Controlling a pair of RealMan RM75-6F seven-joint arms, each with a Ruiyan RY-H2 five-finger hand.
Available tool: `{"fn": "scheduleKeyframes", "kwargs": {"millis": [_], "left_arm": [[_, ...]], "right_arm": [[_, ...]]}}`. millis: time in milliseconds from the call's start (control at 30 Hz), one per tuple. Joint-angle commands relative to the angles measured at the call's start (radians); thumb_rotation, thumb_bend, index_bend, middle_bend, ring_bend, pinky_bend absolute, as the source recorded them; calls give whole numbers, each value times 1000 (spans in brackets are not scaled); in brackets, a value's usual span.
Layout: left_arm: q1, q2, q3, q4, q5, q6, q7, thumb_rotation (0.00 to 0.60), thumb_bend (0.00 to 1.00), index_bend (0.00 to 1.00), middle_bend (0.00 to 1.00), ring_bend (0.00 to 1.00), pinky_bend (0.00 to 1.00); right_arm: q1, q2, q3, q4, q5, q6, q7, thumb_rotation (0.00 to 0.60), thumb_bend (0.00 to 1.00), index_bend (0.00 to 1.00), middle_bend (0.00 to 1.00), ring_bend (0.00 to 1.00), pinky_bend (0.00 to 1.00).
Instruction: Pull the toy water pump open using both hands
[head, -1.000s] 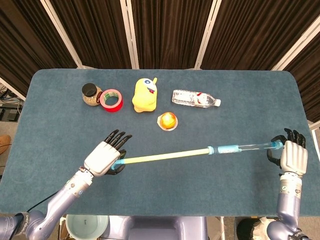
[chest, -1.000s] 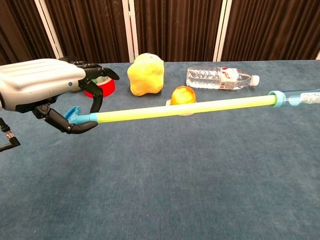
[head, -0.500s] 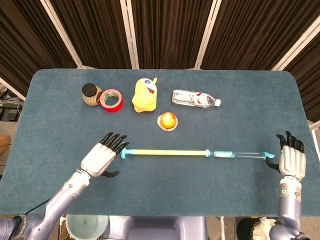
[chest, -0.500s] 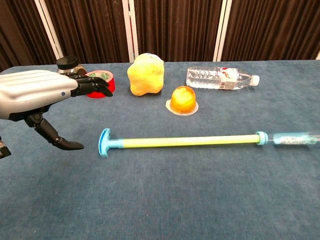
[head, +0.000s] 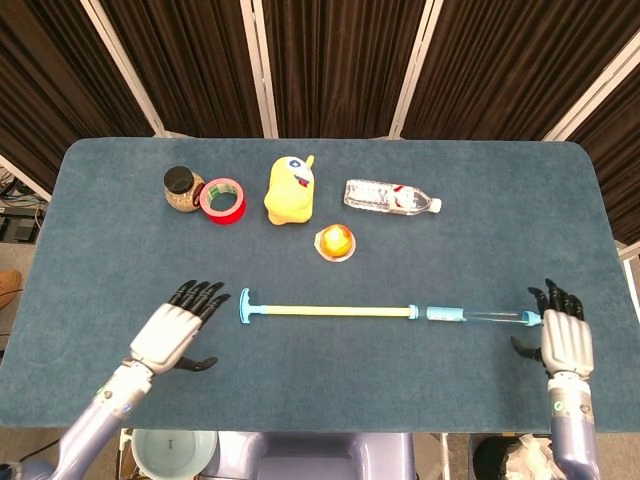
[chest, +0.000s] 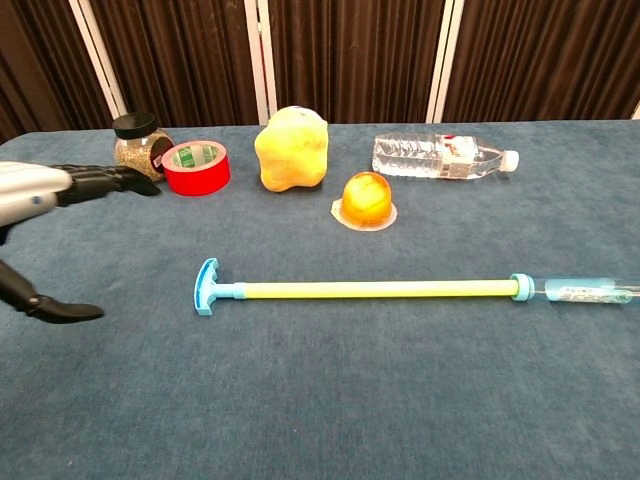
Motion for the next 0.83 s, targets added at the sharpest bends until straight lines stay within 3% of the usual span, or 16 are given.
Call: {"fn": "scheduleKeyframes", "kwargs": {"millis": [33, 200, 333, 467, 633, 833], "left_arm": [[66, 39, 46, 13, 69, 77, -53, 600, 138, 39, 0, 0, 12], [167, 63, 111, 59, 158, 190, -147, 600, 65, 0, 0, 0, 4], [231, 93, 154, 125, 230, 263, -213, 600, 48, 0, 0, 0, 0], [275, 107, 167, 193, 264, 315, -277, 600, 48, 0, 0, 0, 0], [310, 120, 165, 232, 261, 338, -315, 600, 48, 0, 0, 0, 0], [332, 112, 139, 247, 270, 361, -326, 600, 48, 0, 0, 0, 0]], "right_arm": [[-40, 40, -82, -51, -135, 22, 50, 600, 211, 156, 0, 0, 0], [-84, 83, -179, -59, -315, 68, 92, 600, 145, 151, 0, 0, 0], [-125, 110, -245, 2, -456, 131, 168, 600, 102, 81, 0, 0, 0], [-147, 118, -262, 70, -531, 185, 236, 600, 94, 24, 0, 0, 0], [-179, 105, -265, 112, -592, 266, 294, 600, 98, 21, 0, 0, 0], [-196, 83, -244, 137, -588, 299, 320, 600, 114, 23, 0, 0, 0]]}}
